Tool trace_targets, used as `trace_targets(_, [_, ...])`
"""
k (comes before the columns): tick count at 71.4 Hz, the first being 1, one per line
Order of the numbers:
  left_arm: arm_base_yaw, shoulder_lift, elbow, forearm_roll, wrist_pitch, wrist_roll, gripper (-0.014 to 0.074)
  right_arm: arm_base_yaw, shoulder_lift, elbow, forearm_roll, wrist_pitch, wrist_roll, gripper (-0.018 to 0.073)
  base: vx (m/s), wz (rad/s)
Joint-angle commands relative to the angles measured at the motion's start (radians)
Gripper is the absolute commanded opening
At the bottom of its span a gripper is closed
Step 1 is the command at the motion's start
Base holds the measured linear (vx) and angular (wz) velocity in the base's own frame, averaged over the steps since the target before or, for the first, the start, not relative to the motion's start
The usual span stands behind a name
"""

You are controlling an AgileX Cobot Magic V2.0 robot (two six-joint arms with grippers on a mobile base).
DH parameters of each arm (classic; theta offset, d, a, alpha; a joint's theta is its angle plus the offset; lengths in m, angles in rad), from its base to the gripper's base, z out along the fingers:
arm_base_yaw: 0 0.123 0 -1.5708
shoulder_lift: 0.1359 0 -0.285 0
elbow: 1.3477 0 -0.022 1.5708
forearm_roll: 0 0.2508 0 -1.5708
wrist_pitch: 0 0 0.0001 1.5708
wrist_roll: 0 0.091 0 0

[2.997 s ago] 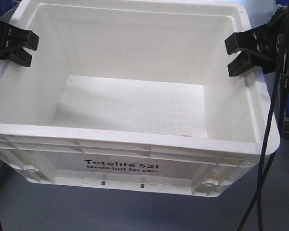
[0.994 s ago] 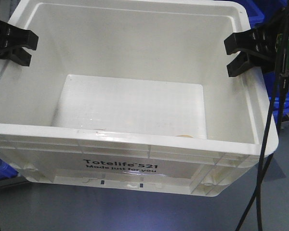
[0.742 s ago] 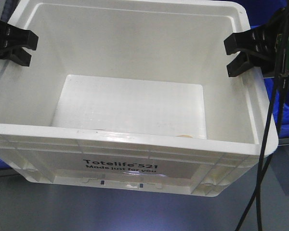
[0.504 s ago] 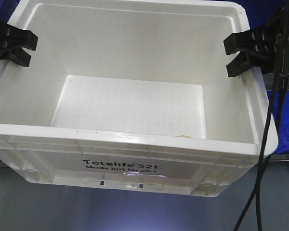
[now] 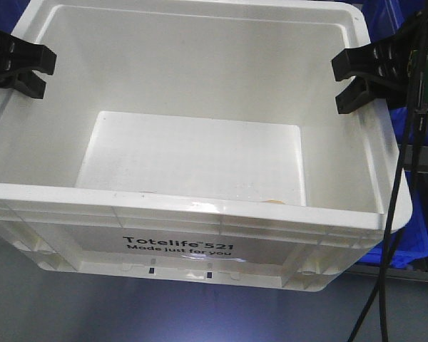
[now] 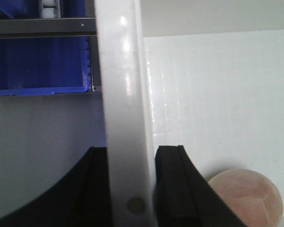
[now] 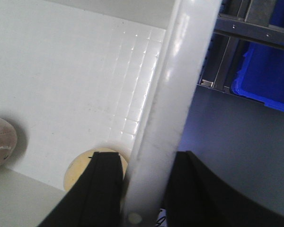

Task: Place moving items into box and shelve
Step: 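Keep gripping the tote rims as the base approaches the blue-bin shelf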

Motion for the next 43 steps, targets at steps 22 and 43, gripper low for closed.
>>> trace_targets(22, [-0.005, -0.041, -0.047, -0.037, -0.114, 0.005, -0.0017, 0.0, -0.041, -0.043, 0.063, -0.076, -0.028, -0.0012, 0.16, 0.17])
trace_targets(43, [-0.005, -0.041, -0.047, -0.037, -0.114, 0.005, -0.0017, 0.0, -0.041, -0.043, 0.063, -0.076, -0.028, -0.0012, 0.18, 0.02])
